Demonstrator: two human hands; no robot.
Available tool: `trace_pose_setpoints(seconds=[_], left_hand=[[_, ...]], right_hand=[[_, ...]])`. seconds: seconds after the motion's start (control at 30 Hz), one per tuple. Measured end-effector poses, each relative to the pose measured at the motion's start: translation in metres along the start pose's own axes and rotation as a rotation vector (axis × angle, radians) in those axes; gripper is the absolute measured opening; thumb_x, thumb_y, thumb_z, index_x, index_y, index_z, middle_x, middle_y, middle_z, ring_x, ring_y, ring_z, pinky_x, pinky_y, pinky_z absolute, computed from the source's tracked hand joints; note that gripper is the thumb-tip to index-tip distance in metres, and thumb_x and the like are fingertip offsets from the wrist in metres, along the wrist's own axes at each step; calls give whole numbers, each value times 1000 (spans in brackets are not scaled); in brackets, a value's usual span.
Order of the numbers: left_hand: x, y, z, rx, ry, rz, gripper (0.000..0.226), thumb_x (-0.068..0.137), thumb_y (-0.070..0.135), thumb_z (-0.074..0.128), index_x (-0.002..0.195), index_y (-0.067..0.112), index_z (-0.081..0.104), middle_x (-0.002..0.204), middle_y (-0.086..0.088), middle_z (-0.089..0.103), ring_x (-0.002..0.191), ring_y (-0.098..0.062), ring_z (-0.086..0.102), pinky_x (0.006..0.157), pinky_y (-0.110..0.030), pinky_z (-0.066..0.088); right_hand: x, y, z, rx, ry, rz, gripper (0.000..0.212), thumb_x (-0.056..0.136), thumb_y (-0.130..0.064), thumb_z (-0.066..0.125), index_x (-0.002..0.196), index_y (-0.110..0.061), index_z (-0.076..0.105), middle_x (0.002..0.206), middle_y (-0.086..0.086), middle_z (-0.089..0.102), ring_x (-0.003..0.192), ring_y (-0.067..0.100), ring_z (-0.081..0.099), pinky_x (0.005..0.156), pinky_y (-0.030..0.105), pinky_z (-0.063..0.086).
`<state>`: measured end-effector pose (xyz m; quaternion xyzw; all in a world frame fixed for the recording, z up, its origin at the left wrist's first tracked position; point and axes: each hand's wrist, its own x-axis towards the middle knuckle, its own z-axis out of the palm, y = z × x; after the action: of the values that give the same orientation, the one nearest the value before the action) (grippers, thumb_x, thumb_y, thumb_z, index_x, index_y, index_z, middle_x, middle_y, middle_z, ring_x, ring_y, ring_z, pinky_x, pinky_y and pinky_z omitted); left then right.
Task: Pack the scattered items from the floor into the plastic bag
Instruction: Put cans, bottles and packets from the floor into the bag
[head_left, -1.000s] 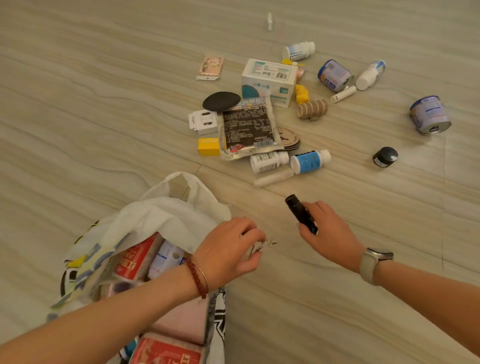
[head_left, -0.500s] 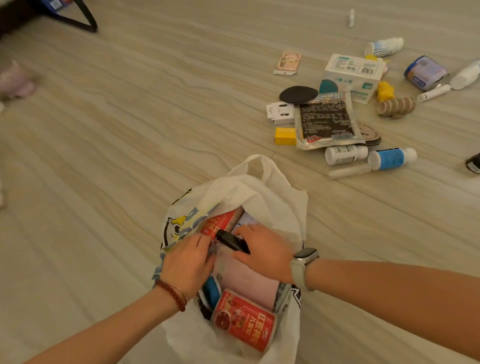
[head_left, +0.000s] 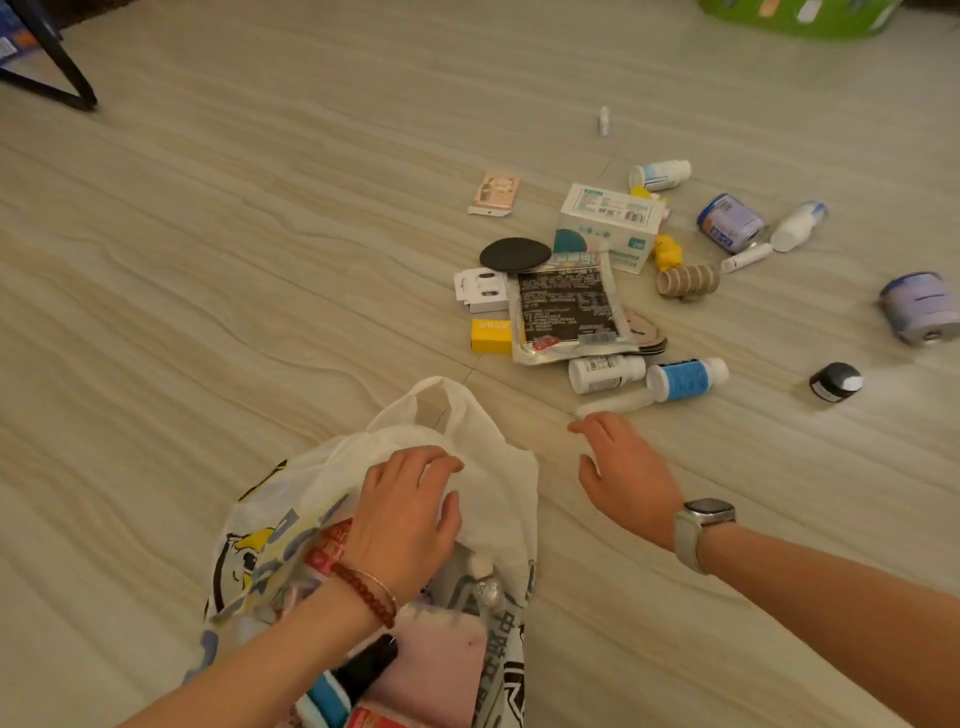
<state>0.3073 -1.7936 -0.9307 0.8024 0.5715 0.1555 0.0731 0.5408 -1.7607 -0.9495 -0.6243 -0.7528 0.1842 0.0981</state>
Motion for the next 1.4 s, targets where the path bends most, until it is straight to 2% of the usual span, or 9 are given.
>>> trace_pose_setpoints(seconds=[0.17,0.33,0.57,0.67,0.7,0.8,1.0,1.2,1.4], left_hand=[[53,33,40,-47,-121,-21,33,77,27,39,106,21,55,106,-1,62,98,-20,60,73,-33,52],[90,74,84,-75,-385,-10,50,91,19,39,139,17,27,147,-3,27,134,-20,24,104,-34,30],[128,105,144,26,-428,-46,49,91,15,40,137,13,24,143,-7,29,134,-23,25,103,-38,32],[132,110,160,176,-354,-22,46,68,24,74,110,16,58,95,-3,63,88,-20,60,68,-30,48],[133,112,161,196,-334,-20,44,62,27,79,102,17,63,84,-1,64,77,-19,61,60,-28,47],[129,119,164,8,-374,-137,35,89,21,49,123,12,46,109,-10,54,101,-27,51,78,-35,42],[94,97,103,-324,-277,-100,36,89,22,46,124,13,50,107,-6,49,92,-17,51,80,-26,45],[18,32,14,-303,-199,-86,69,71,55,25,119,18,58,98,4,57,90,-3,50,80,-18,43],[-59,-37,-33,-97,-206,-110,41,79,40,42,111,23,60,81,3,64,71,-6,53,58,-26,52]], right_hand=[[34,66,-21,-221,44,284,52,86,-8,43,136,-10,31,143,9,37,131,27,33,101,40,33],[54,109,-23,-231,-119,424,76,85,-4,40,145,-19,-3,157,0,-1,145,21,-2,115,50,9],[49,137,-12,-559,-40,260,45,68,-16,67,111,-13,55,112,14,54,103,34,52,93,50,40],[38,146,-10,-566,-24,203,43,58,-17,75,98,-11,60,102,12,61,86,33,60,71,44,49],[33,147,-10,-548,-41,187,41,66,-20,71,103,-11,57,108,12,60,90,33,58,71,42,47],[20,146,-14,-468,-86,184,40,85,-33,53,119,-13,44,120,8,52,106,31,47,80,40,37],[-4,113,-22,-115,-133,276,59,84,-53,50,131,-23,32,120,4,54,107,25,52,81,36,46],[-22,32,-26,287,-243,125,53,81,-48,59,125,-27,36,111,-5,56,101,20,58,82,31,49],[-26,-57,-15,364,-342,-97,44,79,-47,60,113,-26,44,96,-6,59,81,11,55,75,29,48]])
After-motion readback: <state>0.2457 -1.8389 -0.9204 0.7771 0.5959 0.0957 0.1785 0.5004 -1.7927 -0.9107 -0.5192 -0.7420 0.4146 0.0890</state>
